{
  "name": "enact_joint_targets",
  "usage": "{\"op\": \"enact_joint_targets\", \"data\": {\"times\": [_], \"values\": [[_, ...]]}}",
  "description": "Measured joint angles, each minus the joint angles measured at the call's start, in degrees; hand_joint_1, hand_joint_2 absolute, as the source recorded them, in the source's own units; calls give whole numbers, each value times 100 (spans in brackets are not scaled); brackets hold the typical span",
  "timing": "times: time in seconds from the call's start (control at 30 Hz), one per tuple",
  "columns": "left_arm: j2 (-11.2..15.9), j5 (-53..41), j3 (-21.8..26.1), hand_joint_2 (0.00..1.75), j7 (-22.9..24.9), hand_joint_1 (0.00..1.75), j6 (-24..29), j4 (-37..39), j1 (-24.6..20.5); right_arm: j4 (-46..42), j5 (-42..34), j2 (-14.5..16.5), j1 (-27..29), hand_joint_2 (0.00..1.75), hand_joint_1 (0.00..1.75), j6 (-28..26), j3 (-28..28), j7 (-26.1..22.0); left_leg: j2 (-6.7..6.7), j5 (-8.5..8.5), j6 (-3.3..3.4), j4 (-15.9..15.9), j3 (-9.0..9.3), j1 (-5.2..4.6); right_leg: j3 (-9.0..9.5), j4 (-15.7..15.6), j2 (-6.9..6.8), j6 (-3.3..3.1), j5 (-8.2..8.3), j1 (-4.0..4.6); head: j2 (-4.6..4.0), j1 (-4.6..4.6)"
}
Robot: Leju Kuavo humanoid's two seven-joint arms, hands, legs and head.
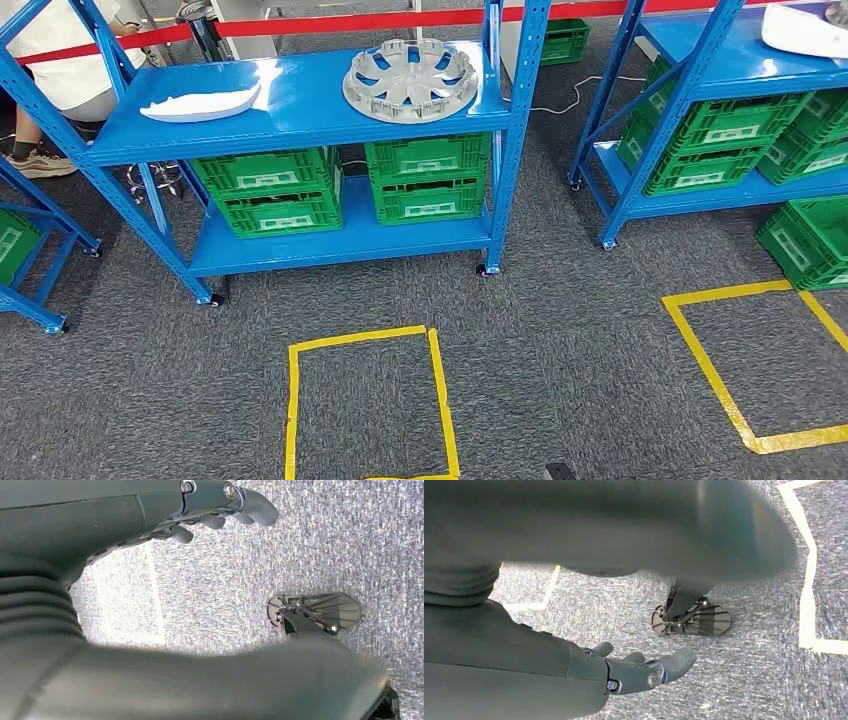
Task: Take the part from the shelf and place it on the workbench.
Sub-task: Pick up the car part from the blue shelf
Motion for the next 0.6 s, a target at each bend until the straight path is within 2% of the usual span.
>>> {"op": "enact_joint_targets", "data": {"times": [0.17, 0.5, 0.6], "values": [[-65, -45, 99, 175, -61, 0, 135, 37, -93, 65, -72, 19, -66, 175, 0, -44, -130, -99, -1, 1, 8, 11, -12, -4, 0, -4, 0, 17, 9, -5, 0, 1], [-386, -359, 902, 175, -466, 0, 1044, 372, -553, 454, -653, 236, -450, 175, 0, -379, -1001, -765, -1, 5, 18, 30, -25, -8, -2, -6, 1, 38, 23, -8, 0, 0], [-482, -489, 1156, 175, -593, 0, 1350, 498, -694, 576, -845, 335, -569, 44, 0, -466, -1297, -960, -1, 6, 20, 31, -25, -8, -2, -6, 1, 40, 25, -9, 0, 0]]}}
